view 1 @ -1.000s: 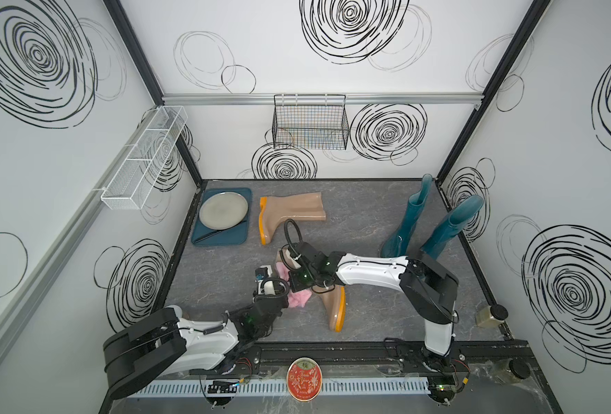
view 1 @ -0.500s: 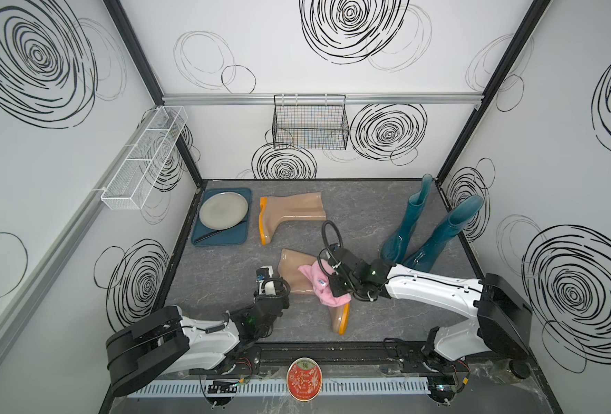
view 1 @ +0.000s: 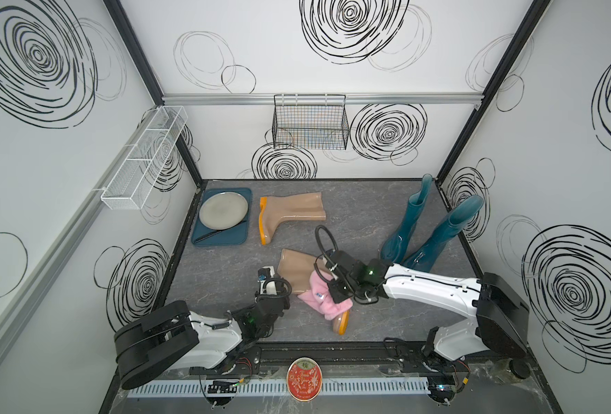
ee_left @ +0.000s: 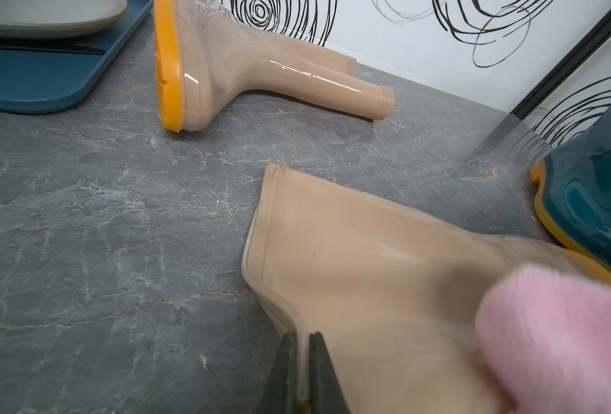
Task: Wipe the rubber boots with a cloth
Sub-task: Wipe the dirt off the rubber boot.
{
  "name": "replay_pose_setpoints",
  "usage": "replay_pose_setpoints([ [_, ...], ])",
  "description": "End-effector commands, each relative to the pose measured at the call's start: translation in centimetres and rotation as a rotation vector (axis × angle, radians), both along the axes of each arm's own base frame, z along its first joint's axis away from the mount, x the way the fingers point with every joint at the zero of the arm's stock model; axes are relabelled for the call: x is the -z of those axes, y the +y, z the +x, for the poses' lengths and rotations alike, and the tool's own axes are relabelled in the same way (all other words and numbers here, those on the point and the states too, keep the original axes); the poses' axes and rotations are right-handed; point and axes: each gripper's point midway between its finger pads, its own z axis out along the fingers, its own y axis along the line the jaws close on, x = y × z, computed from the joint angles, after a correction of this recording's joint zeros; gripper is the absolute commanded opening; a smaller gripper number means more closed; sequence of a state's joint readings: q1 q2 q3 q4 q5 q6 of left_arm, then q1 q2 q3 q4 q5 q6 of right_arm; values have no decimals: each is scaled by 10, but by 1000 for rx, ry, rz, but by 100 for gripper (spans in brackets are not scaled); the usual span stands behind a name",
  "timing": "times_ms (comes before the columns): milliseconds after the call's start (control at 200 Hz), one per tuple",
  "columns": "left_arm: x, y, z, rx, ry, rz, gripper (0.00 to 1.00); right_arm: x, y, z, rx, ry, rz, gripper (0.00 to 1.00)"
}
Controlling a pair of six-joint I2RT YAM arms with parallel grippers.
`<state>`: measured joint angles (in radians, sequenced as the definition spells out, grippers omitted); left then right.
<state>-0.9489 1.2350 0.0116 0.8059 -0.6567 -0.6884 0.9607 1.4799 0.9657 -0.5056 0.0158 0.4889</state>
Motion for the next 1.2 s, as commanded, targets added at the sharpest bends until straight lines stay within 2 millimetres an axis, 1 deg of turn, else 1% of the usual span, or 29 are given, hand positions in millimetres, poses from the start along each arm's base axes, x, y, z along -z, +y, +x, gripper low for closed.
replay_pose_setpoints([
  [0,7,4,-7,20,2,-6,0,-11,-8,32,62,5,21,0],
  [60,7,6,-8,16,2,-10,0,-4,-15,38,86,-6,-18,0],
  [110,7,8,-9,12,1,-12,0,1,-16,35,70,-15,-45,0],
  [170,7,9,-9,8,0,-14,0,3,-6,19,2,-28,-49,0],
  [275,6,9,-9,6,-2,-14,0,-2,25,-26,-162,-51,-17,0],
  [300,5,8,-8,5,-4,-13,0,-3,32,-34,-189,-53,-4,0],
  [330,5,7,-7,7,-4,-11,0,-5,38,-40,-208,-57,17,0],
  [365,5,6,-7,11,-5,-8,0,-7,41,-41,-206,-59,39,0],
  [400,4,4,-6,16,-5,-7,0,-11,41,-33,-176,-72,56,0],
  [440,4,1,-5,22,-3,-3,0,-14,38,-18,-134,-71,80,0],
  [510,5,-1,-5,32,0,-4,0,-18,25,19,-21,-62,140,0],
  [585,5,-2,-5,38,-1,-9,0,-15,7,56,99,-27,187,0],
  [685,6,2,-8,27,-2,-14,0,-5,-7,90,191,10,196,0],
  [776,6,7,-10,14,-2,-4,0,13,-19,110,254,19,162,0],
  [931,0,9,-9,5,-17,2,0,47,-35,136,322,65,150,0],
  [1006,-1,10,-9,3,-22,5,0,60,-54,153,376,41,98,0],
  [1046,-1,10,-9,4,-23,6,0,62,-62,160,399,30,76,0],
  [1091,0,10,-9,4,-21,6,0,60,-66,166,405,30,73,0],
  [1151,1,10,-9,6,-18,3,0,50,-61,167,384,8,66,0],
  [1191,2,10,-9,5,-17,2,0,38,-51,165,345,-19,65,0],
])
